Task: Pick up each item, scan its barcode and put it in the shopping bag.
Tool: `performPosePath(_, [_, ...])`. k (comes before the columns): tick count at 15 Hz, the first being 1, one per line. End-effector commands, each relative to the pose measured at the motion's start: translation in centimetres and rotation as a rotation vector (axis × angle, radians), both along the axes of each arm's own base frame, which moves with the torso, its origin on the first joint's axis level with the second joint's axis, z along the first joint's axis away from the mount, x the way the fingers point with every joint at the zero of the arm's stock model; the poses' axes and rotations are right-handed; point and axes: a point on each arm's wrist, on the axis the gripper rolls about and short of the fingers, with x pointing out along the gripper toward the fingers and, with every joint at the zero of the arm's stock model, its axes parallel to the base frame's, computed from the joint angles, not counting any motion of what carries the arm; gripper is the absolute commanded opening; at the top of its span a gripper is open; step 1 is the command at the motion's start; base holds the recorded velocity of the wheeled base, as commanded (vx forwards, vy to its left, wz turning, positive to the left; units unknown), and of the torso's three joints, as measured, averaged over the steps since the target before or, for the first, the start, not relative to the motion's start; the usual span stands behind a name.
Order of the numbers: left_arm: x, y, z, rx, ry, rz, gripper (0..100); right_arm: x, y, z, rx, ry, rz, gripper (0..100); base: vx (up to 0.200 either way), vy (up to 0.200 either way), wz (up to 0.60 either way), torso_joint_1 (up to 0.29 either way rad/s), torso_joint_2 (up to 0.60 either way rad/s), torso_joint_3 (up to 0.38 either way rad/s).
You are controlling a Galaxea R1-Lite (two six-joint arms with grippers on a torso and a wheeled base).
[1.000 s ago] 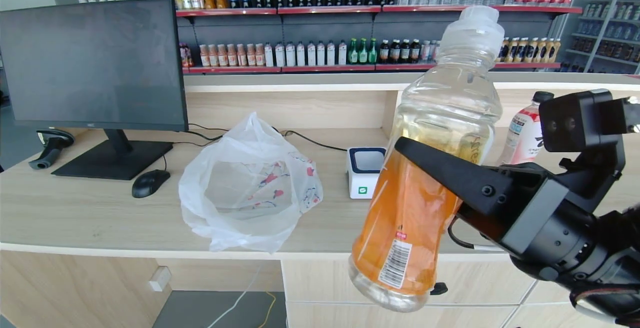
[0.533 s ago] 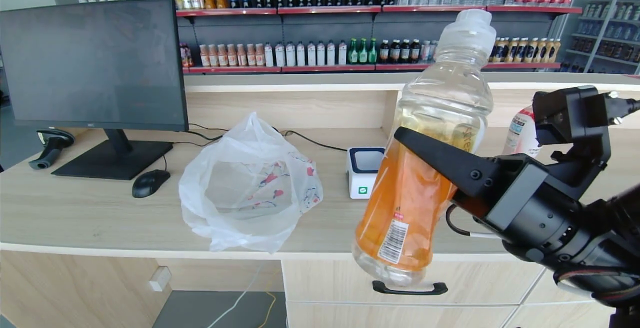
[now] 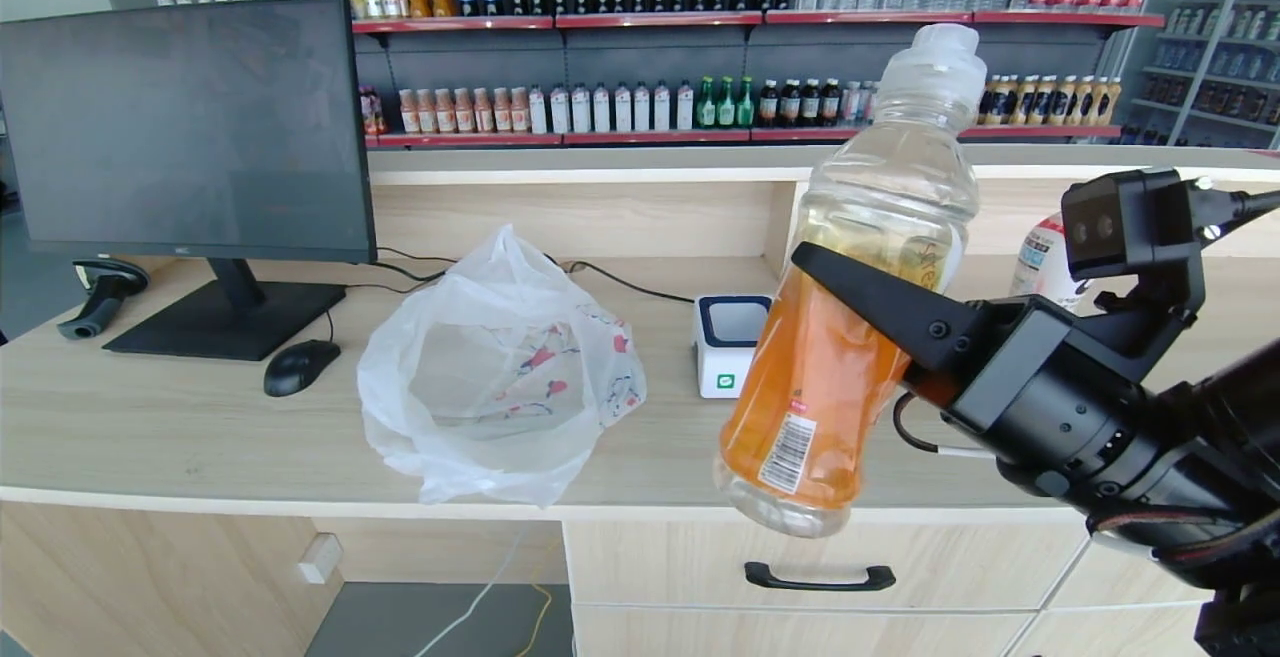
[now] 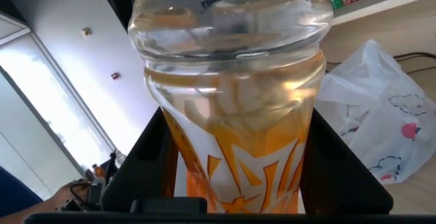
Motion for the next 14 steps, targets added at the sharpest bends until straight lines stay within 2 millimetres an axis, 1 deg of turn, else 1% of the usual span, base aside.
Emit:
performPosePath(1, [0.0,0.0,0.0,0.0,-0.002,0.0,100,0.1,0.0,-0.1,-0.006,-0.008,-0.008,0,0.0,0.0,0.0,0.0,0.0,0.0])
performPosePath(4, [0.0,0.0,0.0,0.0,-0.002,0.0,100,0.7,-1.2,-0.1,-0.041,-0.056,-0.088,0,0.0,0.0,0.0,0.0,0.0,0.0])
performPosePath(5, [0.0,0.0,0.0,0.0,0.0,0.0,100,1.1,-1.7,-0.4,-0.078,-0.084,-0.14,0,0.0,0.0,0.0,0.0,0.0,0.0])
performPosePath(6, [0.0,0.0,0.0,0.0,0.0,0.0,100,1.7,-2.8,-1.2,-0.154,-0.126,-0.222,0,0.0,0.0,0.0,0.0,0.0,0.0])
performPosePath(8, [0.0,0.0,0.0,0.0,0.0,0.0,100,1.7,-3.9,-2.4,-0.263,-0.179,-0.305,0,0.0,0.0,0.0,0.0,0.0,0.0])
performPosePath(9, [0.0,0.0,0.0,0.0,-0.002,0.0,100,1.8,-4.2,-2.6,-0.286,-0.191,-0.324,0,0.0,0.0,0.0,0.0,0.0,0.0])
performPosePath(10, [0.0,0.0,0.0,0.0,0.0,0.0,100,2.0,-4.9,-2.8,-0.321,-0.214,-0.366,0,0.0,0.0,0.0,0.0,0.0,0.0])
performPosePath(12, [0.0,0.0,0.0,0.0,-0.002,0.0,100,2.3,-7.3,-1.8,-0.344,-0.27,-0.489,0,0.0,0.0,0.0,0.0,0.0,0.0])
performPosePath(13, [0.0,0.0,0.0,0.0,0.0,0.0,100,2.3,-7.4,-1.8,-0.345,-0.272,-0.495,0,0.0,0.0,0.0,0.0,0.0,0.0])
performPosePath(14, [0.0,0.0,0.0,0.0,-0.002,0.0,100,2.5,-9.4,-1.2,-0.36,-0.297,-0.593,0,0.0,0.0,0.0,0.0,0.0,0.0])
